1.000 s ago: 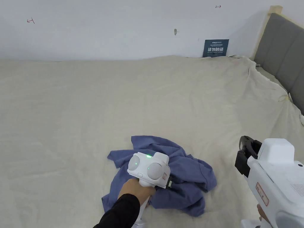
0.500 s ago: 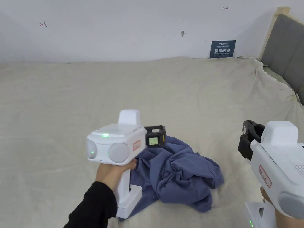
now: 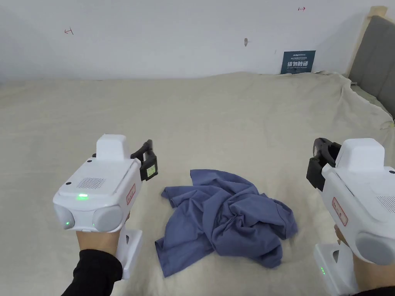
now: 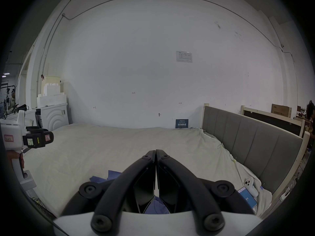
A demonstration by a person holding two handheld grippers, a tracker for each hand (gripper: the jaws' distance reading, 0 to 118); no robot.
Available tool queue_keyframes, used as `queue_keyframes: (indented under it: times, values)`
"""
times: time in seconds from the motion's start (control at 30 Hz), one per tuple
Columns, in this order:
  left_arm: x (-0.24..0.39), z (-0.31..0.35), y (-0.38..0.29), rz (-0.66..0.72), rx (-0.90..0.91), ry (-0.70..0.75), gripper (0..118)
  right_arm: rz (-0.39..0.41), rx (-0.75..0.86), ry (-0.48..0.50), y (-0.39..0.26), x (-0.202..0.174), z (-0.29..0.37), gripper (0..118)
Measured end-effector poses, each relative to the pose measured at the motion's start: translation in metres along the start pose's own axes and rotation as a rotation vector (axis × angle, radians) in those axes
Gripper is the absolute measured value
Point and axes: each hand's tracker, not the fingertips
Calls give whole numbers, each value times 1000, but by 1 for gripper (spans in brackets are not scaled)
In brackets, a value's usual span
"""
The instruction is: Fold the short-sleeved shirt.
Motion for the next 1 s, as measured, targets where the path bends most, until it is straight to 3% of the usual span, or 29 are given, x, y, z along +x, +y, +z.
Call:
queue_keyframes:
  times: [0.07, 0.17, 0.5, 1.0]
  values:
    - [-3, 2, -5, 12, 29, 13, 16, -1, 1, 1, 0, -1, 0, 1]
    - [-5, 4, -8, 20, 46, 32, 0, -1, 1, 1, -1, -2, 0, 1]
    - [-6, -1, -7, 45, 28, 20, 0, -1, 3, 3, -1, 0, 1, 1]
    - [15, -51, -104, 98, -603, -110, 0, -11, -43, 0, -17, 4, -4, 1]
